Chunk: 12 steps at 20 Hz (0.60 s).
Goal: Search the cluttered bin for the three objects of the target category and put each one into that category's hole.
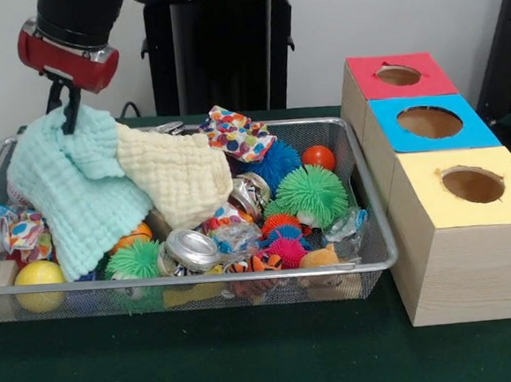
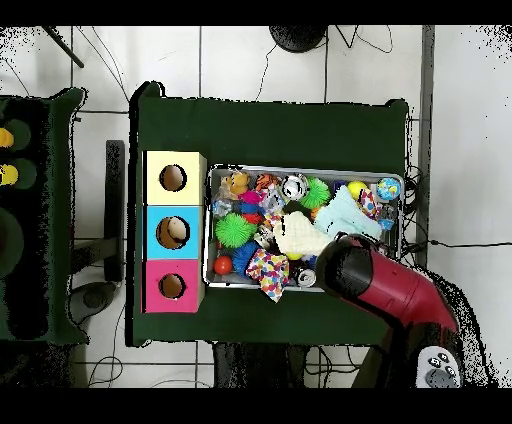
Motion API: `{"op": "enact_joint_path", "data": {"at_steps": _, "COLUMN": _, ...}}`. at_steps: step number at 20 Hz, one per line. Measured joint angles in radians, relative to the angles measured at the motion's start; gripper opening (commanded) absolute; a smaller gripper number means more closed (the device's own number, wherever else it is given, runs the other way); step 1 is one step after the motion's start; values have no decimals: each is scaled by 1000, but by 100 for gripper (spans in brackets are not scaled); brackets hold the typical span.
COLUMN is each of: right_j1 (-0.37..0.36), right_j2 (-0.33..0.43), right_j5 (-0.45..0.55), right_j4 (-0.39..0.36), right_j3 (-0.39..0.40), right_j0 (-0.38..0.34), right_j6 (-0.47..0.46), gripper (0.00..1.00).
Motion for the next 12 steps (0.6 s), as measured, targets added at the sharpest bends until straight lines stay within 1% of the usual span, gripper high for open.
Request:
{"op": "enact_joint_path", "data": {"at_steps": 7, "right_j1": -9, "right_j2": 3, "right_j5": 0, "right_j4": -34, "right_j3": -19, "right_j0": -6, "right_j6": 0, "gripper": 0}}
{"op": "enact_joint_path", "data": {"at_steps": 12, "right_j1": -28, "right_j2": 16, "right_j5": 10, "right_j4": -60, "right_j3": -36, "right_j0": -35, "right_j6": 0, "gripper": 0}}
